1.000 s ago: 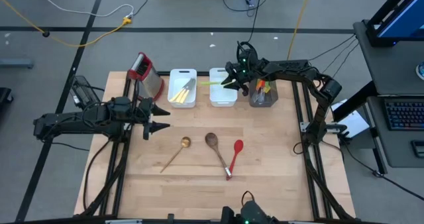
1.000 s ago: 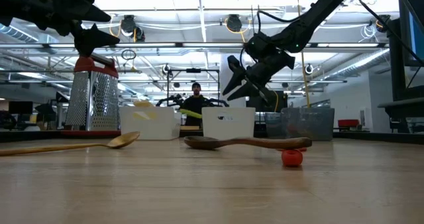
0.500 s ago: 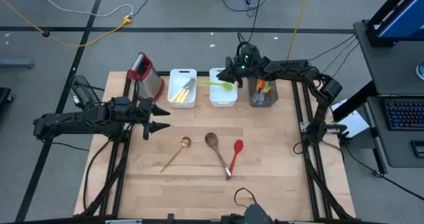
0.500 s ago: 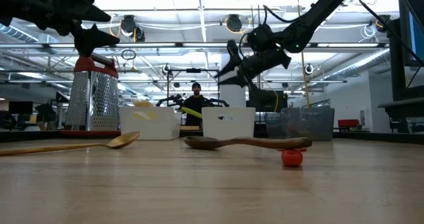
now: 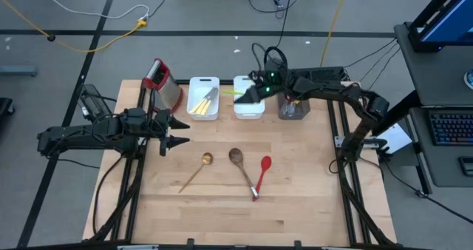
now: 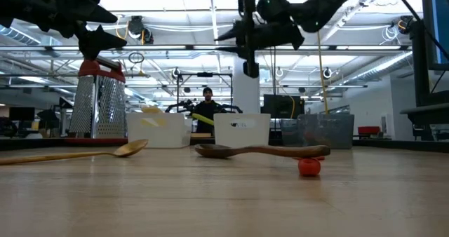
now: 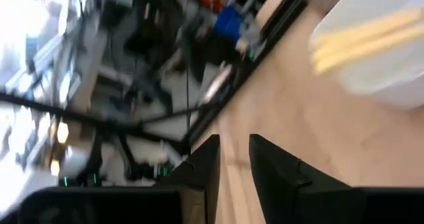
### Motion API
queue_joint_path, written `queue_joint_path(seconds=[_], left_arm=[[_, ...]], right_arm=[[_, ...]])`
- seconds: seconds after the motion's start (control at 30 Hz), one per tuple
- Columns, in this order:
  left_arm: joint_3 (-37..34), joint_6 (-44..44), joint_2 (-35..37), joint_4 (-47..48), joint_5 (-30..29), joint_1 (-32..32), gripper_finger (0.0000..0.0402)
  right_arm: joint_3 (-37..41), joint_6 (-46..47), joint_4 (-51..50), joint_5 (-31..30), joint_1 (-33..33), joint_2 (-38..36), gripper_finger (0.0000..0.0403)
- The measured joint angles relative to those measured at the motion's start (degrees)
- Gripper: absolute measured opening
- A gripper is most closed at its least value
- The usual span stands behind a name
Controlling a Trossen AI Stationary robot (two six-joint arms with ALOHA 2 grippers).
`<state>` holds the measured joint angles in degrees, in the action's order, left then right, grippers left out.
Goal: Pick & Place Kitchen Items
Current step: Put the brown serving spoon into the right white bin
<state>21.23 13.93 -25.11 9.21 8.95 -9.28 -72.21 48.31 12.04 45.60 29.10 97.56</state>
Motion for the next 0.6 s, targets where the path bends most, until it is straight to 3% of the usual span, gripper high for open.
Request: queue_joint_path(seconds=[0.4, 0.6], left_arm=[[0.0, -0.1, 0.0, 0.0, -1.0, 0.0, 0.0285], [0.0, -0.1, 0.0, 0.0, -2.0, 0.0, 0.0285]], right_arm=[[0.0, -3.5, -26.1, -0.6, -15.2, -2.8, 0.0049], [0.0, -1.1, -28.6, -0.8, -19.0, -2.8, 0.0071]])
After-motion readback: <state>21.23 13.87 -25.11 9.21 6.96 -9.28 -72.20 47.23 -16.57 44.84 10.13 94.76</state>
